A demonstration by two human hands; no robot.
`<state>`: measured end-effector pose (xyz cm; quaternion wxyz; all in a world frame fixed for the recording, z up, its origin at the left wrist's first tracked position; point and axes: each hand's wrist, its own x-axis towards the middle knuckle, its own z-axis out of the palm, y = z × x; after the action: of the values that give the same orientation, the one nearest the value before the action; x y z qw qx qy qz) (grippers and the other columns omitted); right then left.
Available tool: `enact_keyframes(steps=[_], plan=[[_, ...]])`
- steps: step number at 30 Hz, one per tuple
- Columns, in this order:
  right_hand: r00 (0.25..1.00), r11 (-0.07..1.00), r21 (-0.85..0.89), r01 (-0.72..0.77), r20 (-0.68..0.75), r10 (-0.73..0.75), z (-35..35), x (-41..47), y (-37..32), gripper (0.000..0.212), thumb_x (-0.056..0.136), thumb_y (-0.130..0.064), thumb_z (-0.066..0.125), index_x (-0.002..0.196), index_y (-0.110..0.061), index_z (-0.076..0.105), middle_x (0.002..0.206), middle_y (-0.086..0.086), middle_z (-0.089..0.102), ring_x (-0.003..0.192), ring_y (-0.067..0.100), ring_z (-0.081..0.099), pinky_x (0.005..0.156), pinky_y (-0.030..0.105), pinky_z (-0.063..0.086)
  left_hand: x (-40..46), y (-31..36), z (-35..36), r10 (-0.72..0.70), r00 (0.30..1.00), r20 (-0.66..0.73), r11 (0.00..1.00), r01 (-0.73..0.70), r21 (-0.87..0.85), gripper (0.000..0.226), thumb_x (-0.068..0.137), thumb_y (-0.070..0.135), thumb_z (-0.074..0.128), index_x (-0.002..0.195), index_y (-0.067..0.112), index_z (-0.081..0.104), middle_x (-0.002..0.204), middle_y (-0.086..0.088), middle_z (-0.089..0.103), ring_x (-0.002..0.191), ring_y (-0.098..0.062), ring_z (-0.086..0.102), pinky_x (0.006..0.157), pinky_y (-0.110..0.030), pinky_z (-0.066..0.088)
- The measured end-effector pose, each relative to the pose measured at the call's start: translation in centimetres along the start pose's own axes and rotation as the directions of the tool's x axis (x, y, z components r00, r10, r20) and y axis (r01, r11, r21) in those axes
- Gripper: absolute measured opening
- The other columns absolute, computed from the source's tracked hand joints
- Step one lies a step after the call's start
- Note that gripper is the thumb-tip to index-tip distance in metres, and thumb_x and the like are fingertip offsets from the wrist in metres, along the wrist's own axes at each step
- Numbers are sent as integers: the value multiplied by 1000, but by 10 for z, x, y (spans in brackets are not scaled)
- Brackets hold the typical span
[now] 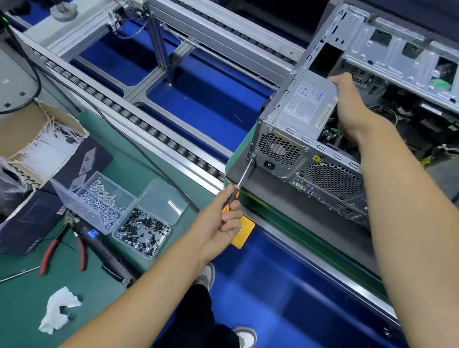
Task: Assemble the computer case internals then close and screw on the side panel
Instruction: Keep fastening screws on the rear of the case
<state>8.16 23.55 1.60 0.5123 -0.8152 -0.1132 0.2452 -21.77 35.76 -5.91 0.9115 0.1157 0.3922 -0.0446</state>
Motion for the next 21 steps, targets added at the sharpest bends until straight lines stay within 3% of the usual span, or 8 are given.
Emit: enact_keyframes(steps=[3,7,9,11,13,16,19,21], plan=[[1000,1000,-22,-10,-21,9,1,-1,0,35,80,-64,27,60,-45,49,61,-14,55,75,12,44,76,36,32,5,-8,1,346,935,-79,871,-288,398,22,100,34,61,84,21,53,66,0,47,44,-6,31,37,-17,26],[1000,1000,-17,-13,-11,13,2,4,2,35,77,-65,29,60,-41,48,60,-13,53,73,15,42,76,38,32,6,-17,-11,802,371,468,-372,-304,877,9,102,33,60,94,30,57,85,8,64,67,-12,56,57,-27,44],[1000,1000,-14,-19,-8,19,1,7,4,37,77,-64,31,59,-36,46,59,-11,51,69,15,41,77,39,32,5,-19,-9,780,315,541,-509,-185,841,7,102,35,59,98,30,57,85,9,63,68,-17,58,55,-31,45],[1000,1000,-8,-15,-4,15,-1,9,5,38,79,-64,31,59,-34,45,59,-11,51,67,14,42,77,39,32,5,-19,-5,824,428,372,-252,-311,916,5,101,37,57,100,32,55,77,10,62,66,-14,57,56,-29,44],[1000,1000,3,-11,8,11,-1,10,6,39,79,-64,30,60,-34,46,60,-9,53,69,16,42,76,39,31,5,-17,-2,745,656,123,301,-494,815,5,99,27,58,102,23,56,72,3,60,58,-14,54,50,-24,42],[1000,1000,23,-5,13,5,0,9,6,41,78,-64,30,58,-34,49,61,-8,58,71,17,45,77,39,32,-2,-9,-1,298,954,-46,936,-282,208,16,95,18,68,106,10,59,74,-5,56,53,-8,49,40,-16,38],[1000,1000,21,-2,8,2,2,9,5,42,84,-62,28,58,-37,49,60,-11,57,76,18,45,81,38,33,-1,-8,5,22,1000,-20,992,-24,-121,22,87,29,72,96,12,62,72,-2,48,46,-2,36,32,-11,27],[1000,1000,22,-14,6,13,2,8,6,42,84,-62,29,57,-37,49,59,-12,54,75,17,43,81,38,32,4,-12,10,133,986,-101,984,-119,131,24,90,34,71,92,14,58,69,-1,46,45,-4,31,34,-15,24]])
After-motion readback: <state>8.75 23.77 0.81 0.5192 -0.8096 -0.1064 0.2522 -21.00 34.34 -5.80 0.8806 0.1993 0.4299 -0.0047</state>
